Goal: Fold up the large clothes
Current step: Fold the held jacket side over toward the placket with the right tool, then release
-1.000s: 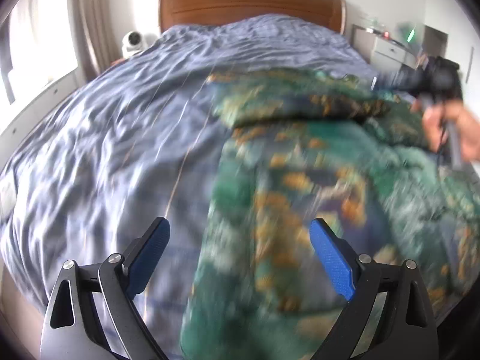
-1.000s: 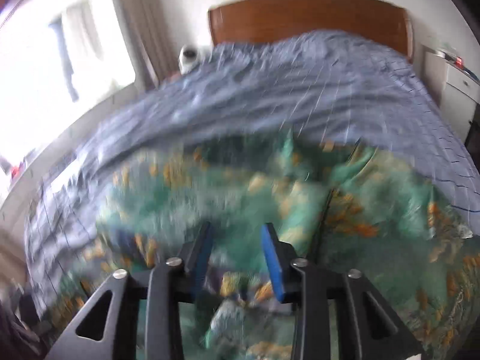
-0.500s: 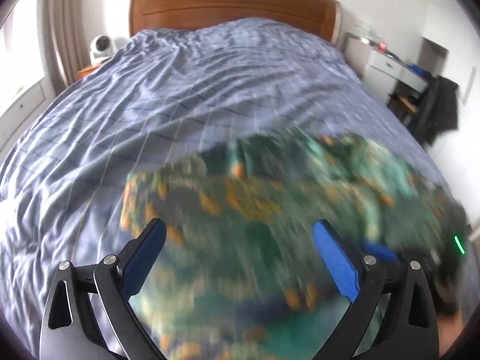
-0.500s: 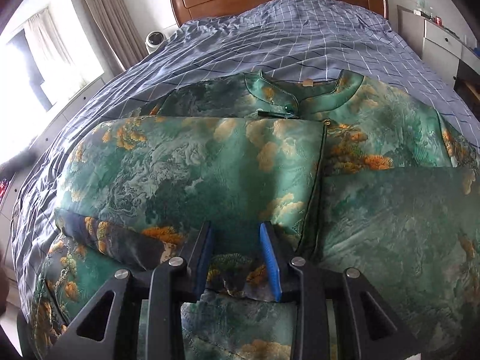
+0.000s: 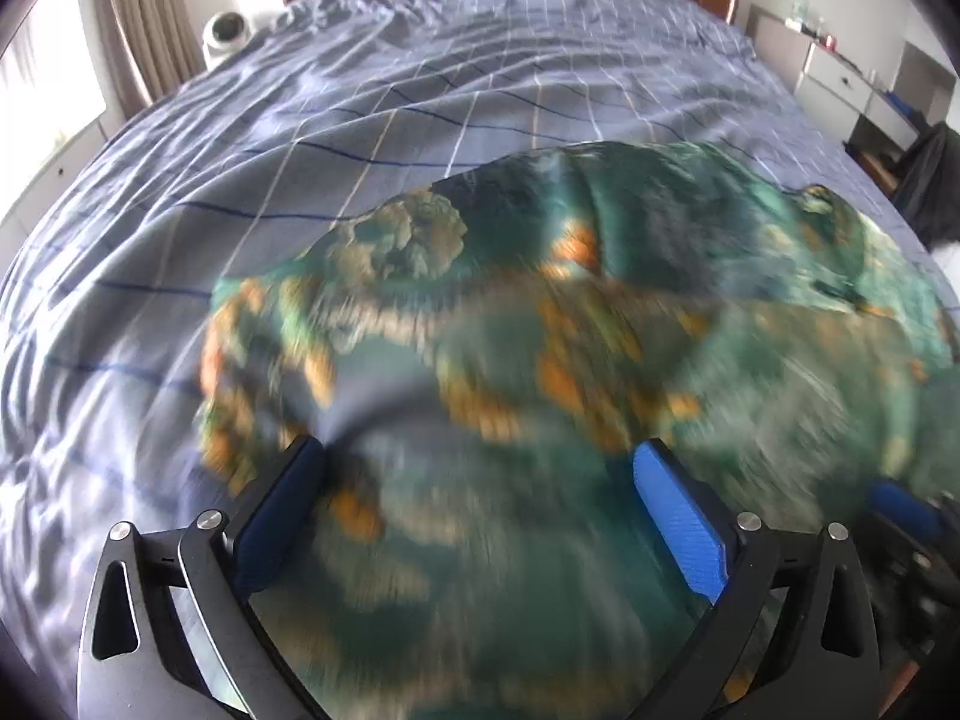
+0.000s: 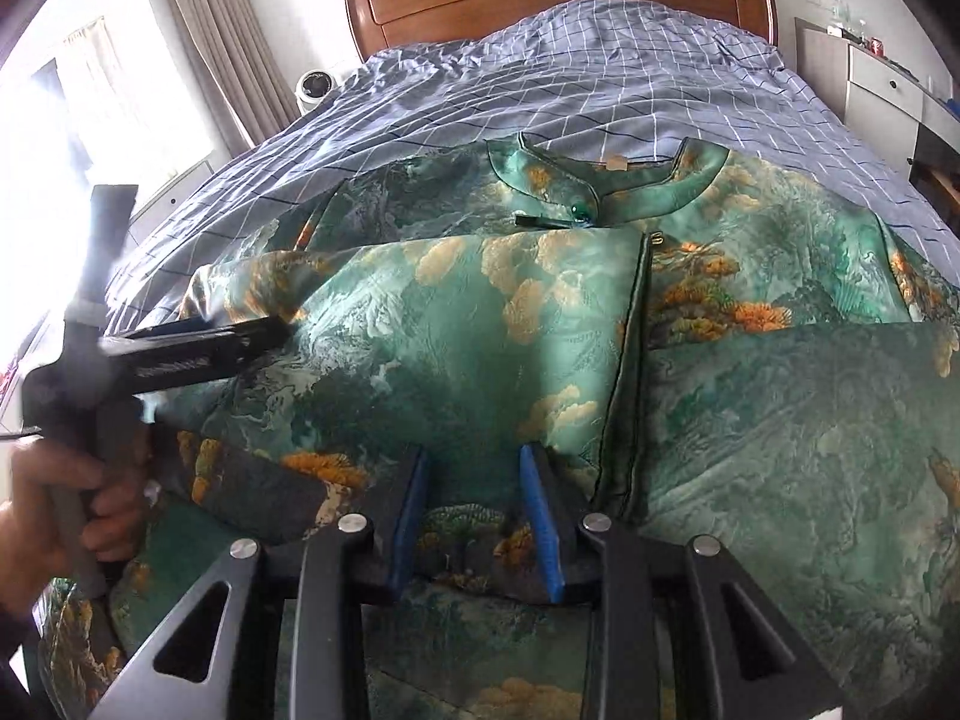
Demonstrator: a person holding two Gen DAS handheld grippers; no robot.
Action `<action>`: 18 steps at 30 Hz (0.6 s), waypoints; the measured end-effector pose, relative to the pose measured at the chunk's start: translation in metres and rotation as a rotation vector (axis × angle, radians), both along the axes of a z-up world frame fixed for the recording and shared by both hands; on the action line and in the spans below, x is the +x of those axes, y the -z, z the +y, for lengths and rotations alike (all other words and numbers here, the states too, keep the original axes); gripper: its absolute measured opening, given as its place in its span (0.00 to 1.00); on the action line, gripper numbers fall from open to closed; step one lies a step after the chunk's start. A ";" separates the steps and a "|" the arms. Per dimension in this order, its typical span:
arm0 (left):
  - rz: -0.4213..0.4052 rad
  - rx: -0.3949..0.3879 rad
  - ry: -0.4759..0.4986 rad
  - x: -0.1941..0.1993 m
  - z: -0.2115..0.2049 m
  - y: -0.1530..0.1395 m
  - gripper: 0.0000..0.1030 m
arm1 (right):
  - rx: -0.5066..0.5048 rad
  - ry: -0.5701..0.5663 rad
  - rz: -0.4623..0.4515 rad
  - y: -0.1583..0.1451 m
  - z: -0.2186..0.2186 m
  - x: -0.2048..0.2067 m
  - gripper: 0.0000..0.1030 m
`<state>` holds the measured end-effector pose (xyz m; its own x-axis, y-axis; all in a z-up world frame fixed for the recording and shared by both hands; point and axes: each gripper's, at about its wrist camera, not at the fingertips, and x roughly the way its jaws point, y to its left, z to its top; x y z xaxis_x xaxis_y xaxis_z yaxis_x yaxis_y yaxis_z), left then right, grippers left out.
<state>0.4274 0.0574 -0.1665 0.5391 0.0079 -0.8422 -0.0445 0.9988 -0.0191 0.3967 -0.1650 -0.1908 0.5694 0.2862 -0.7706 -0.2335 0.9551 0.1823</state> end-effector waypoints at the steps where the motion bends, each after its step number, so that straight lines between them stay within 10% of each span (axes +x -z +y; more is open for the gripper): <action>1: 0.001 -0.033 0.015 -0.013 0.000 -0.009 0.99 | 0.001 0.000 -0.001 0.000 0.000 0.000 0.31; 10: -0.021 0.049 0.089 -0.031 -0.021 0.017 0.99 | -0.031 -0.003 -0.006 0.001 0.005 0.000 0.31; 18: -0.054 -0.056 0.128 -0.114 -0.014 -0.038 0.99 | -0.113 -0.015 -0.036 -0.042 0.012 -0.032 0.40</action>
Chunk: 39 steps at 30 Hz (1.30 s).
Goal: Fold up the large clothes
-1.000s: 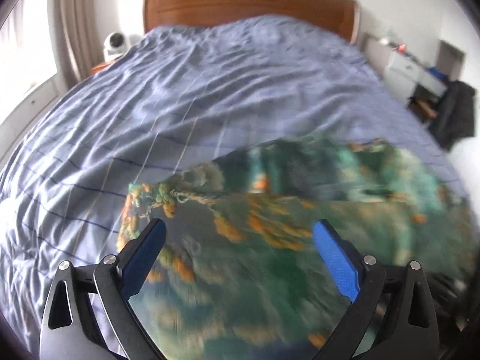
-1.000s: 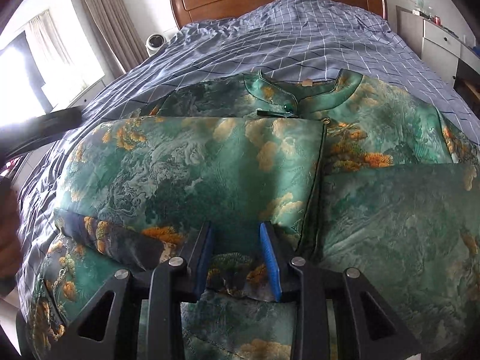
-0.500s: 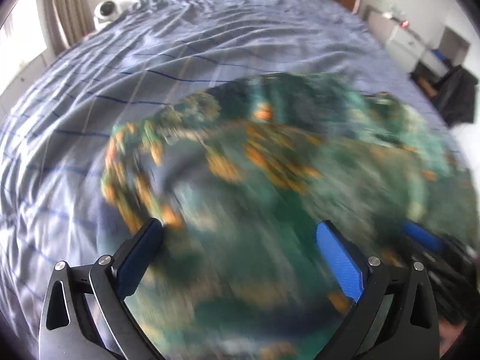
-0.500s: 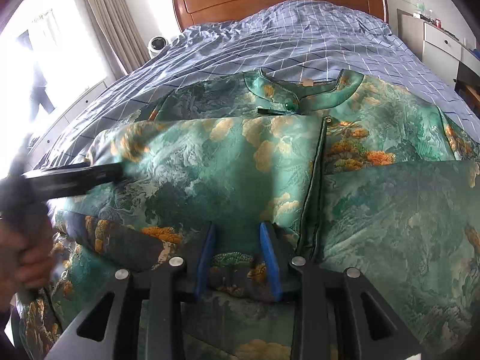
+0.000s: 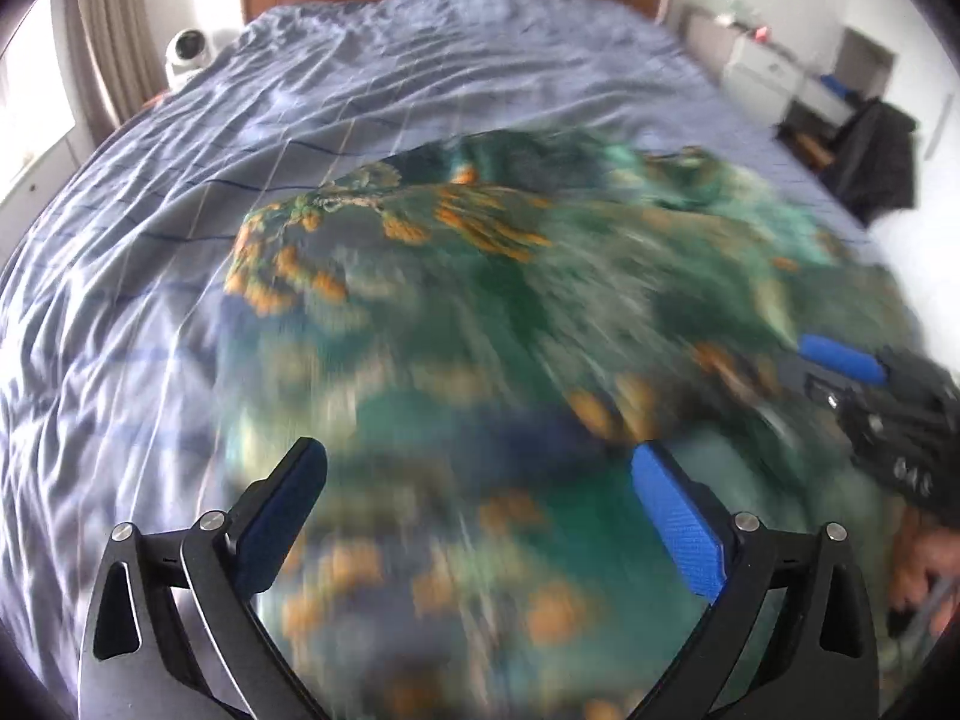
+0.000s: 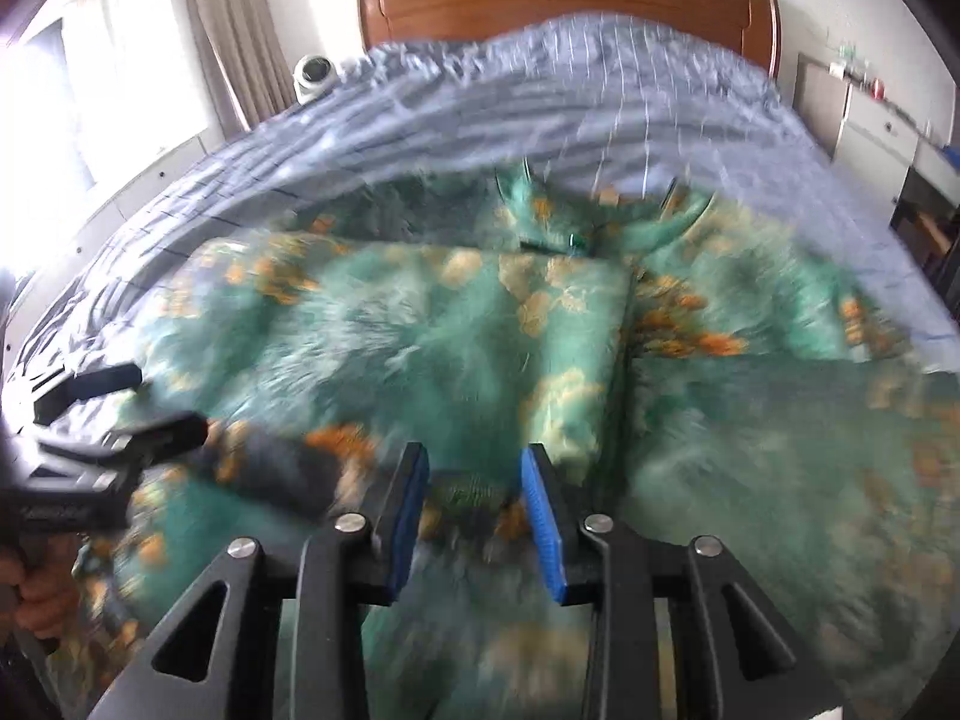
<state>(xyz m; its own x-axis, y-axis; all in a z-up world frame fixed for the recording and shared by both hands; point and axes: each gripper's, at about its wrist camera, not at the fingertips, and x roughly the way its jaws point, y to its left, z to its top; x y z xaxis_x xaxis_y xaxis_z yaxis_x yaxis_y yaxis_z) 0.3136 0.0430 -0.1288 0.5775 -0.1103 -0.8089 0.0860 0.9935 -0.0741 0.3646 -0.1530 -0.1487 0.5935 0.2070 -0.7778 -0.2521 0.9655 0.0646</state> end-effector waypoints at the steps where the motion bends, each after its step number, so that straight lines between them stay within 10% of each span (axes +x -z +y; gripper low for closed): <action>1: -0.013 0.002 0.013 -0.024 -0.002 -0.004 0.99 | 0.002 -0.020 -0.010 -0.010 -0.001 -0.016 0.43; 12: -0.002 0.153 0.135 -0.169 -0.038 0.043 0.99 | -0.105 0.041 -0.065 -0.028 -0.074 -0.224 0.61; 16: 0.001 0.191 0.160 -0.172 -0.050 0.036 0.99 | -0.068 0.144 0.086 0.016 -0.096 -0.241 0.61; 23: -0.036 0.174 0.130 -0.203 -0.039 0.017 0.99 | -0.061 0.133 -0.013 -0.003 -0.085 -0.264 0.61; 39: -0.182 0.213 -0.001 -0.236 -0.004 -0.031 0.99 | -0.387 -0.023 -0.353 -0.091 -0.049 -0.321 0.61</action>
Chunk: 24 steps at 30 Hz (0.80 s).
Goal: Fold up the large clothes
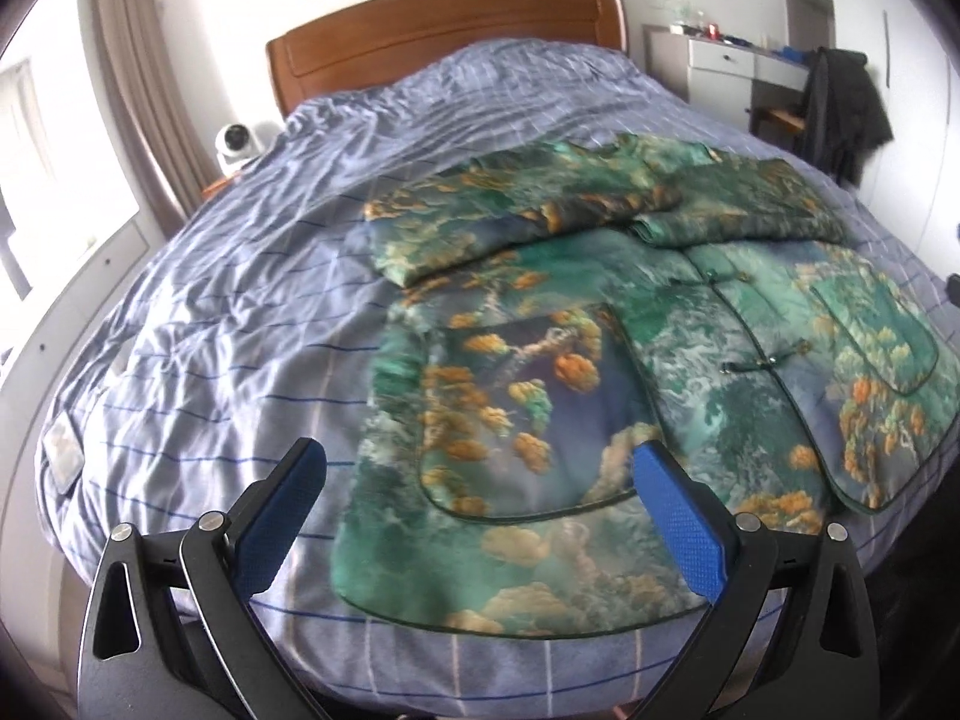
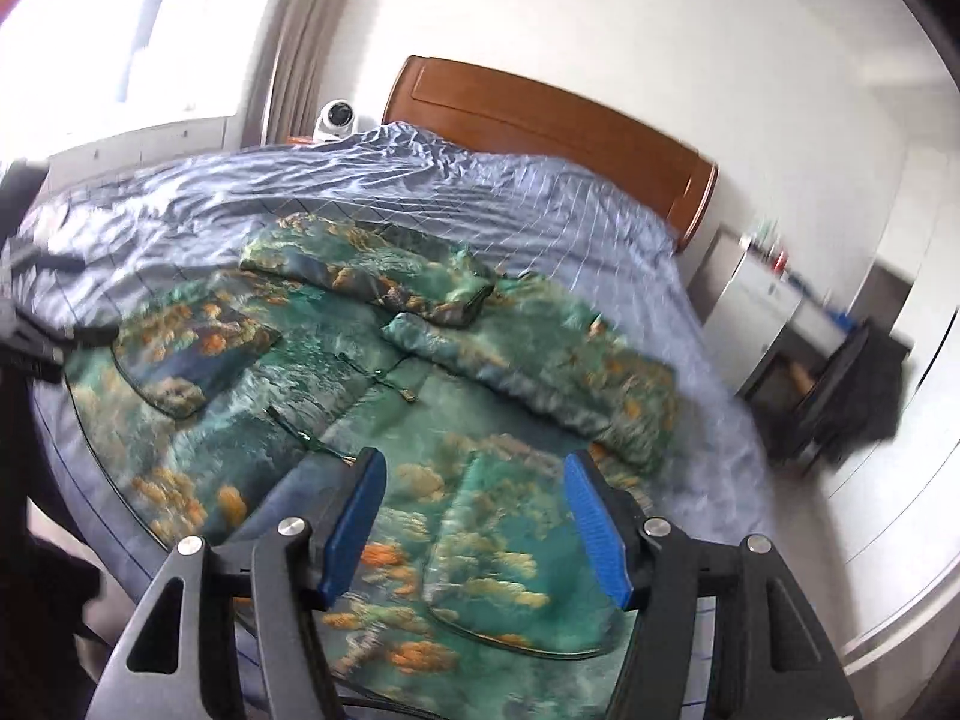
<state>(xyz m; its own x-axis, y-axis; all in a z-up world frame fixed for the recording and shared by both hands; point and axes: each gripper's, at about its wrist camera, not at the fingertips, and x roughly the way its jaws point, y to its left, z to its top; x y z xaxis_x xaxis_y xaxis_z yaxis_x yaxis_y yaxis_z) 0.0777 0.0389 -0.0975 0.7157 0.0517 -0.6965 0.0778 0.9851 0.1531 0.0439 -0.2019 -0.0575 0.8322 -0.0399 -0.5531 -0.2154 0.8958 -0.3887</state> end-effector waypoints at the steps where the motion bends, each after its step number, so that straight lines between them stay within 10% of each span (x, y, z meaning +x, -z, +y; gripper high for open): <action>1: -0.002 0.000 -0.009 0.000 0.002 0.000 0.99 | -0.034 0.001 -0.012 -0.001 0.001 -0.003 0.61; 7: 0.011 -0.009 -0.050 -0.001 0.014 0.004 0.99 | -0.088 0.061 -0.026 -0.007 -0.016 -0.007 0.61; 24: 0.136 -0.112 -0.181 0.010 0.064 0.030 0.99 | 0.204 0.365 0.082 0.007 -0.117 -0.008 0.61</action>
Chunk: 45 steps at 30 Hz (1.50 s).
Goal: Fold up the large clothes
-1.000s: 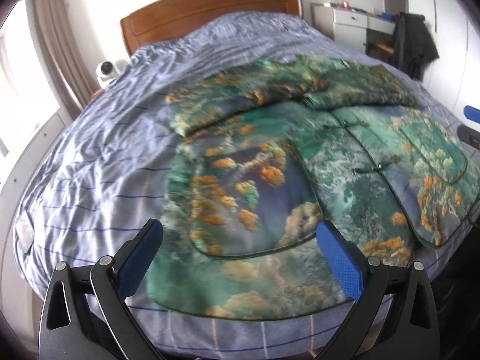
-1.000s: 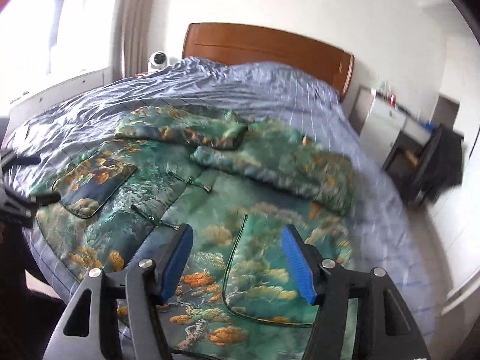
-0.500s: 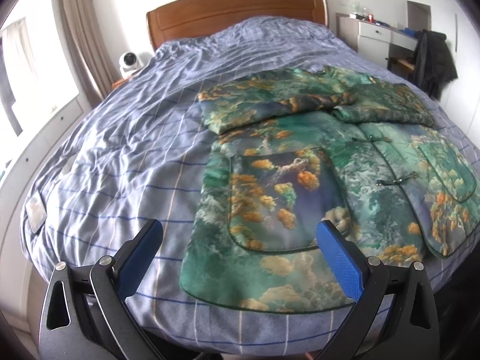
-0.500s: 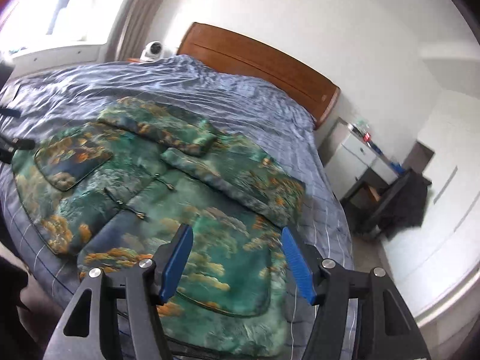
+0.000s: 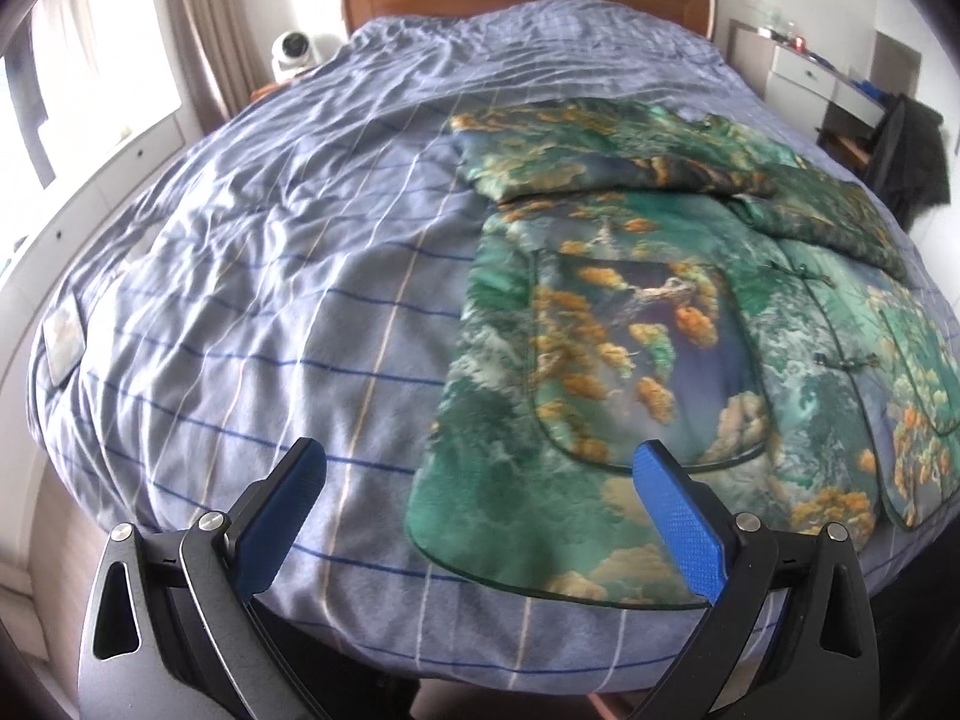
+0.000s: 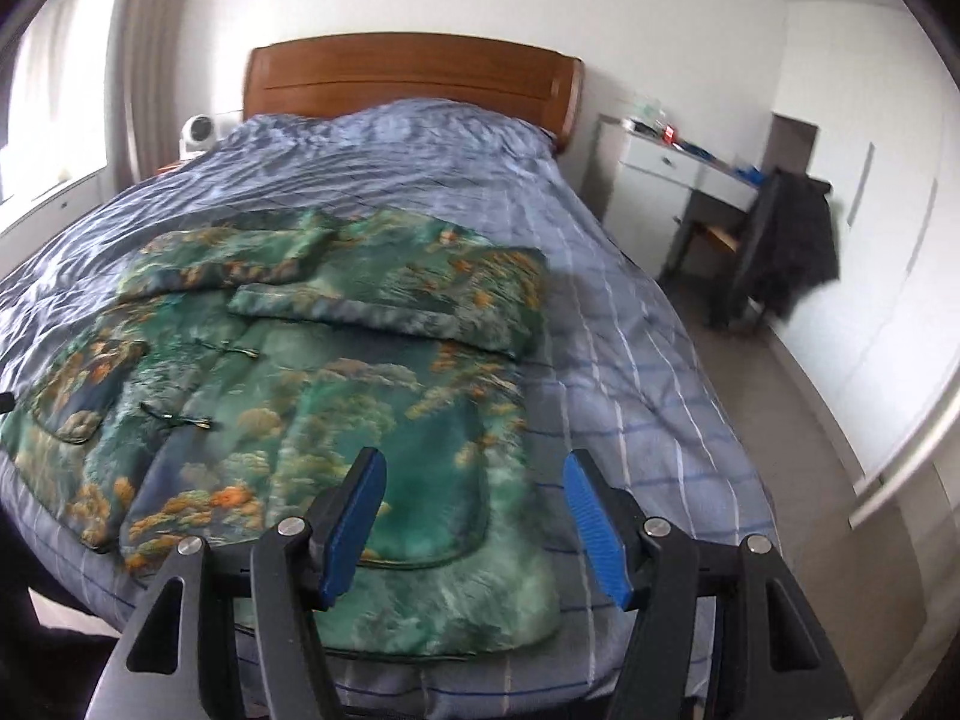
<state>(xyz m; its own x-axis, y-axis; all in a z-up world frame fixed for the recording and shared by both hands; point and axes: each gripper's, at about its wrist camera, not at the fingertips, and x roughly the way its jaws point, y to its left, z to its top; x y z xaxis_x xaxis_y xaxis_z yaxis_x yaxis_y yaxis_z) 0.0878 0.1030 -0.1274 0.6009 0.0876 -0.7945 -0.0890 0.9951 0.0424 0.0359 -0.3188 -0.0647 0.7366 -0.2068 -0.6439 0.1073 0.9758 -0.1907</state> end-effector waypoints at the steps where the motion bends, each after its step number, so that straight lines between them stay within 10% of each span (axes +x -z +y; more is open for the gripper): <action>1: 0.008 -0.009 -0.003 0.001 0.004 0.002 0.99 | 0.000 0.015 0.009 0.002 -0.004 0.000 0.61; 9: 0.073 -0.199 -0.015 0.008 0.046 0.018 0.99 | 0.122 0.033 0.208 0.031 -0.035 0.012 0.61; 15: 0.157 -0.292 0.000 0.017 0.056 0.038 0.99 | -0.189 -0.114 0.406 0.053 -0.012 0.004 0.61; 28: 0.236 -0.275 0.121 0.034 0.029 0.067 1.00 | 0.450 -0.160 0.436 0.090 -0.071 0.054 0.63; 31: 0.237 -0.283 0.117 0.034 0.031 0.065 1.00 | 0.292 -0.179 0.450 0.087 -0.056 0.056 0.63; 35: 0.225 -0.269 0.094 0.032 0.035 0.057 0.98 | -0.161 -0.200 0.344 0.053 -0.020 0.043 0.63; 38: 0.145 -0.228 0.089 0.029 0.039 0.024 0.98 | -0.262 -0.206 0.288 0.028 -0.013 0.038 0.62; 45: -0.036 -0.206 0.044 0.028 0.070 -0.052 0.99 | 0.234 -0.097 0.218 -0.040 -0.093 0.052 0.62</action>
